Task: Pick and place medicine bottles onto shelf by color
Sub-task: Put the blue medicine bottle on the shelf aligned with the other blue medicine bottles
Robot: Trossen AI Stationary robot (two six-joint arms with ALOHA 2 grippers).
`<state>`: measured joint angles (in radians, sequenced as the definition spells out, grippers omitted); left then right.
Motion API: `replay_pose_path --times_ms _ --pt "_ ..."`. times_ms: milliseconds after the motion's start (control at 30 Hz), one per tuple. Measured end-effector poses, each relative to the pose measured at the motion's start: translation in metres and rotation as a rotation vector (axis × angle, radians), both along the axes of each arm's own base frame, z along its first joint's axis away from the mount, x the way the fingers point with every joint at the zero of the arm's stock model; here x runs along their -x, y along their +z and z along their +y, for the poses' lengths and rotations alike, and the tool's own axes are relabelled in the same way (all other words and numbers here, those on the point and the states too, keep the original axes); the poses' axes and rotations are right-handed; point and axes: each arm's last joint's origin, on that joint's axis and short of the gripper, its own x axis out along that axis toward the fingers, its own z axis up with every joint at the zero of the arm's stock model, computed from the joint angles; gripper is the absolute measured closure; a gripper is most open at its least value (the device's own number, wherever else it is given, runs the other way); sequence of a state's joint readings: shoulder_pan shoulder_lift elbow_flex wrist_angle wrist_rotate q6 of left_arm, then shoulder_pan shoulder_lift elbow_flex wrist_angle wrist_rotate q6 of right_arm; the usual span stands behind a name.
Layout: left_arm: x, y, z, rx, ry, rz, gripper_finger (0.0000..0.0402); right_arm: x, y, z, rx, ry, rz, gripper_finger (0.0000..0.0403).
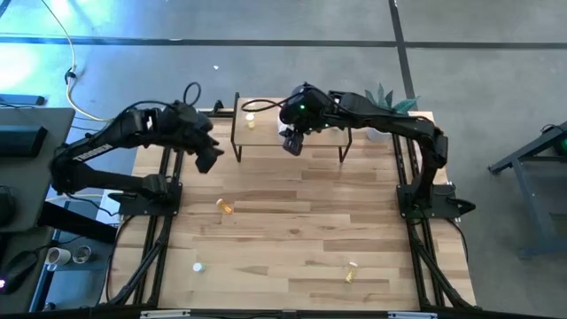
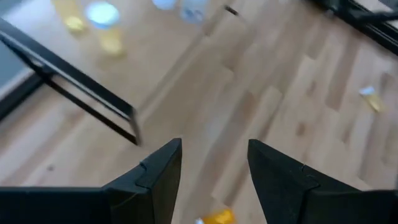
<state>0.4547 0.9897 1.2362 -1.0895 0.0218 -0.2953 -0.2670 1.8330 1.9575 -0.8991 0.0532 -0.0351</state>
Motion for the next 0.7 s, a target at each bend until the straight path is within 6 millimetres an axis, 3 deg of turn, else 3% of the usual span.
replay_pose_path --times_ms 367,700 --pt "-0.015 -0.004 -0.054 0.118 -0.216 -0.006 0.0227 0.012 0.018 0.007 -0.147 -0.150 -0.101 0.0229" --pt "-0.015 -0.041 -0.109 0.216 -0.392 0.122 0.0227 0.007 0.019 0.035 -0.217 -0.142 -0.119 0.0229"
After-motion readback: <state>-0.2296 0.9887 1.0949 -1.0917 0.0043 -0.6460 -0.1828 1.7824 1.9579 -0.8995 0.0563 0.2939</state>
